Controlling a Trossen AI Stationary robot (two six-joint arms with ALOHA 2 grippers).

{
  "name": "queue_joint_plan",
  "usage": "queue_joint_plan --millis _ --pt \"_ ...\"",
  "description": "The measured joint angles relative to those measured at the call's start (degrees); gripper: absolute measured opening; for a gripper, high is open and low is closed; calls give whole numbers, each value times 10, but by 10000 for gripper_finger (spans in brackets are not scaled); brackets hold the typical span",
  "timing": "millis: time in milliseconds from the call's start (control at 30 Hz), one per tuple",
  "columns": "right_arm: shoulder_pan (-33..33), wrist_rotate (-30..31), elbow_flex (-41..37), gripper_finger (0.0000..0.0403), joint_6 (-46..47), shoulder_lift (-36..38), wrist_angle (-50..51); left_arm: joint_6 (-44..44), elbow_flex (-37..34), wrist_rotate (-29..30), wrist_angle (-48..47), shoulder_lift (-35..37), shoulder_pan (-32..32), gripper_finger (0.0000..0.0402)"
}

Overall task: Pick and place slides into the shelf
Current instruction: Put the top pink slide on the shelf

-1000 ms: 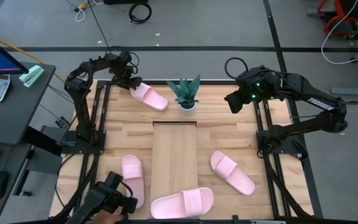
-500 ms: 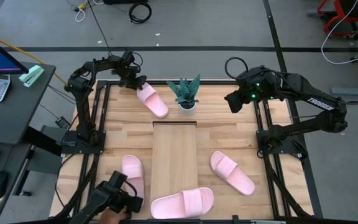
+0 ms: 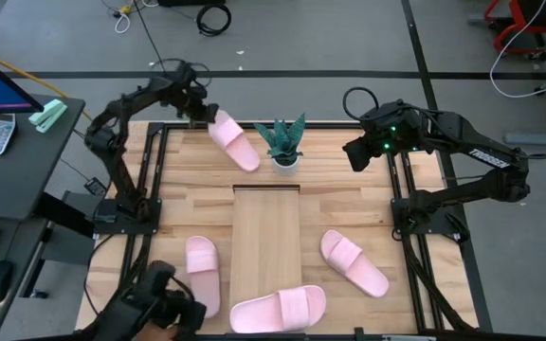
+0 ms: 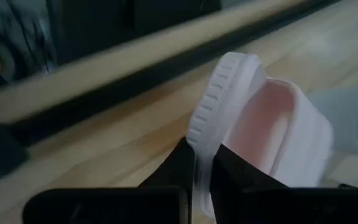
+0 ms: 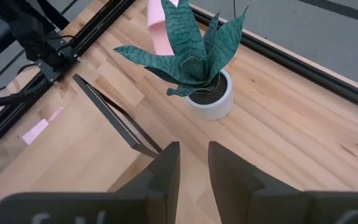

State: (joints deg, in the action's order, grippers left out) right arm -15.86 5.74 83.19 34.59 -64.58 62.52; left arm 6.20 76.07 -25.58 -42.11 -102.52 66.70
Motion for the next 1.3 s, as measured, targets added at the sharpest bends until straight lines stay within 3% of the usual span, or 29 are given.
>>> queue_joint_plan --millis 467,700,933,1233,1300 --pt "-11 3 0 82 -56 3 0 -9 0 -29 1 313 -8 29" --pt "-51 -34 0 81 -93 5 -19 -9 68 -37 -40 405 -102 29" --pt "-89 -99 0 80 -115 5 -58 -13 266 62 -87 379 -245 29" --pt "-110 -122 0 78 -123 12 -58 -95 581 133 -299 214 -398 29" --pt "-110 -122 0 78 -123 13 -58 -115 579 135 -299 190 -429 29"
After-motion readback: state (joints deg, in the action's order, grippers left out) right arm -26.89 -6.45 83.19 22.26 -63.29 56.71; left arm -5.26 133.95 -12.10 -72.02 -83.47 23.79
